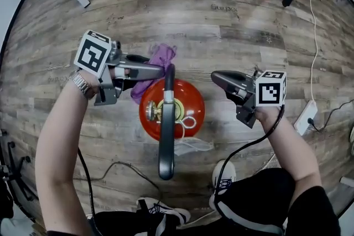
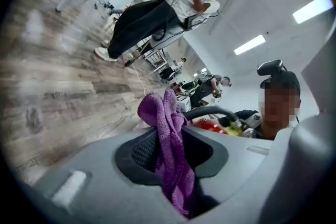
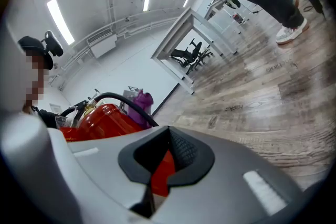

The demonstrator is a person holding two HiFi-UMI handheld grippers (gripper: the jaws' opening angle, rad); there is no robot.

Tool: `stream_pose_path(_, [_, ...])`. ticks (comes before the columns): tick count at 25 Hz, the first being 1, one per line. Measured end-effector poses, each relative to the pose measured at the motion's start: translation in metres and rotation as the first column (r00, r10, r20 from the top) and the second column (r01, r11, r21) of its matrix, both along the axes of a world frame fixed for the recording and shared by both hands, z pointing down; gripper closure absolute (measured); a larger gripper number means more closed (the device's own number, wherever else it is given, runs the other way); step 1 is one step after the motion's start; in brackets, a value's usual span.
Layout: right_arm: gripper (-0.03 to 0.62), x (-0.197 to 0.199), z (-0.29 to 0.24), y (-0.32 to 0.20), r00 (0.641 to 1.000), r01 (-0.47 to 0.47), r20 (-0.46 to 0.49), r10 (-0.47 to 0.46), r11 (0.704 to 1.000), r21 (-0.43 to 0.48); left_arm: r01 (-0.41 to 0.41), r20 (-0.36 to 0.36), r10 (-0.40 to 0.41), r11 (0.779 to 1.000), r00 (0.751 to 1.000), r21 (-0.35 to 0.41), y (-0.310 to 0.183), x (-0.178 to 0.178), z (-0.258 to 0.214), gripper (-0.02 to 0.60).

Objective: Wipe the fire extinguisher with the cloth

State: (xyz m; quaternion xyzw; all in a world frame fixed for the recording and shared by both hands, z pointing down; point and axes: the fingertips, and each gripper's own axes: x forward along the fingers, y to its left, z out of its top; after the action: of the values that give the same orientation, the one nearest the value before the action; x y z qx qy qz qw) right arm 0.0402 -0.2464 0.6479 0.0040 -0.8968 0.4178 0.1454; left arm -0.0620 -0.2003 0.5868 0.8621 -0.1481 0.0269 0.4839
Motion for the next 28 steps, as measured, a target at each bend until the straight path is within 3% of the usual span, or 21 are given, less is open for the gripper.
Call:
stream_pose_path(3, [0.589, 0.001, 0.006, -0.004, 1.0, -0.011, 0.0, 0.011, 1.0, -0.015, 0.033, 0.014, -0.032, 0.996, 0.999, -0.083, 0.004, 0.002, 0.062, 0.477])
stream_pose_path(7, [0.589, 0.002, 0.015, -0.002, 1.0, -0.003, -0.01, 0.002, 0.999, -0.035, 0.125, 0.082, -0.115, 0.983, 0.99, -0.137, 0.01, -0.001, 0.154, 0.477])
stream_pose_path(12, [0.589, 0.008, 0.025, -0.001, 0.999, 0.0, -0.042, -0.002, 0.999, -0.041, 0.312, 0.161, -0.282, 0.928, 0.946, -0.206, 0.025, -0.008, 0.254, 0.48])
stream_pose_path(14, [0.589, 0.01, 0.029, -0.001, 0.999, -0.004, -0.051, 0.002, 0.999, -0.046, 0.378, 0.126, -0.359, 0.904, 0.925, -0.201, 0.024, -0.014, 0.265, 0.486])
stream_pose_path(16, [0.589, 0.013, 0.03, -0.004, 0.998, -0.015, -0.058, 0.012, 0.999, -0.046, 0.417, 0.074, -0.41, 0.886, 0.909, -0.203, 0.021, -0.016, 0.263, 0.483])
stream_pose_path(20, [0.589, 0.018, 0.028, -0.007, 0.997, -0.037, -0.063, 0.033, 0.998, -0.05, 0.446, 0.008, -0.454, 0.872, 0.891, -0.203, 0.024, -0.012, 0.241, 0.483])
stream_pose_path(23, [0.589, 0.013, 0.02, -0.002, 0.998, -0.034, -0.049, 0.031, 0.999, -0.043, 0.508, -0.122, -0.532, 0.842, 0.838, -0.183, 0.023, -0.017, 0.191, 0.483])
stream_pose_path(25, [0.589, 0.012, 0.013, 0.002, 0.999, -0.03, -0.04, 0.029, 0.999, -0.032, 0.541, -0.242, -0.55, 0.834, 0.8, -0.109, 0.022, -0.019, 0.14, 0.483])
stream_pose_path(28, [0.589, 0.011, 0.003, 0.009, 0.999, -0.025, -0.031, 0.025, 1.0, -0.011, 0.581, -0.321, -0.529, 0.809, 0.786, 0.09, 0.028, -0.028, 0.06, 0.483])
